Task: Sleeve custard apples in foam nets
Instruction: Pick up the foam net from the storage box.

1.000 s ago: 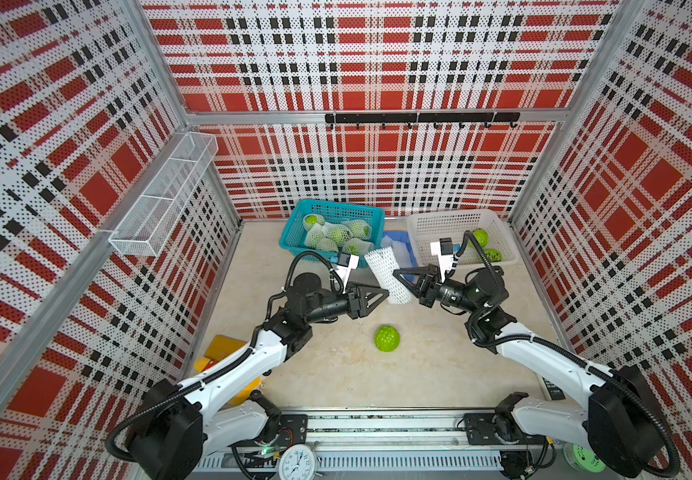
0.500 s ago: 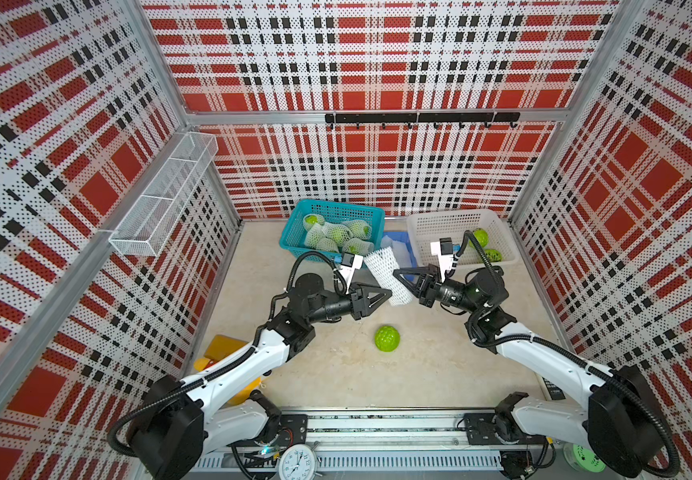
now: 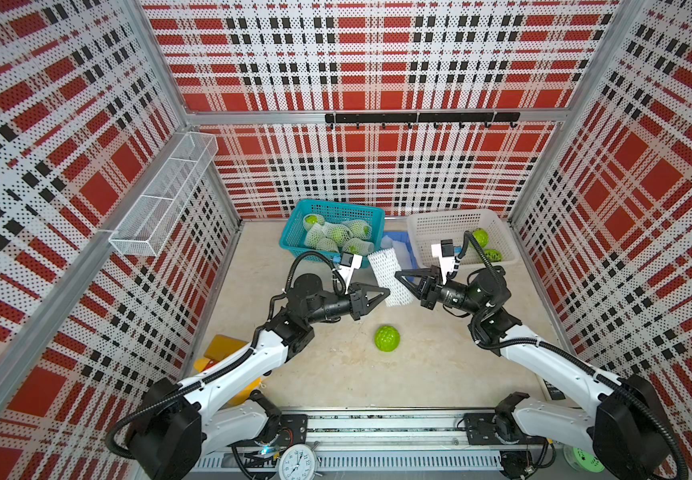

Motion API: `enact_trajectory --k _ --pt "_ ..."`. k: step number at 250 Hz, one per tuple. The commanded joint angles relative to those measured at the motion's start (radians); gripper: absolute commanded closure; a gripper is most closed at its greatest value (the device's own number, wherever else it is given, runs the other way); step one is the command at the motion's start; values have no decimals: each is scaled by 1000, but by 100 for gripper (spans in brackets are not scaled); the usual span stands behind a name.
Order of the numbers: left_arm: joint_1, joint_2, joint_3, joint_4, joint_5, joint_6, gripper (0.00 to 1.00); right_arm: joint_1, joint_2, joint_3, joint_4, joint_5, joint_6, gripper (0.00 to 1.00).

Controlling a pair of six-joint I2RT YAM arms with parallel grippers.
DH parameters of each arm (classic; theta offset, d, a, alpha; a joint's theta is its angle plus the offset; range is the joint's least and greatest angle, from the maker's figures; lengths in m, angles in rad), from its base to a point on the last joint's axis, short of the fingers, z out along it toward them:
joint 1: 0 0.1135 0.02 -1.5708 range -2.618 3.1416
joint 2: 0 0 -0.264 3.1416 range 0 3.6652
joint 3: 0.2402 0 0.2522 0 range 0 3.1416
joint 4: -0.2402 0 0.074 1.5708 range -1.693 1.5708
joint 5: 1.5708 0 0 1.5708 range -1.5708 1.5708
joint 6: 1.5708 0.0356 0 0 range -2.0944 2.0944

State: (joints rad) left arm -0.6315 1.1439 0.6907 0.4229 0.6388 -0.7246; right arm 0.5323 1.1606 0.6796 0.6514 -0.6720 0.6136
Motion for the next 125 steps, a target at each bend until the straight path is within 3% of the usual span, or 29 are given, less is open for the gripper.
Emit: enact_trajectory --k 1,15,59,125 --pt "0 -22 12 -18 -10 21 92 -2 -25 9 -16 9 -49 99" --pt "0 -23 15 -36 -8 30 93 -2 -29 10 -25 10 -59 96" --pt "2 -24 31 -98 5 65 96 -7 -56 37 -89 8 -104 71" --pt "20 -51 90 -270 -25 229 99 -99 -143 63 -223 -48 -131 62"
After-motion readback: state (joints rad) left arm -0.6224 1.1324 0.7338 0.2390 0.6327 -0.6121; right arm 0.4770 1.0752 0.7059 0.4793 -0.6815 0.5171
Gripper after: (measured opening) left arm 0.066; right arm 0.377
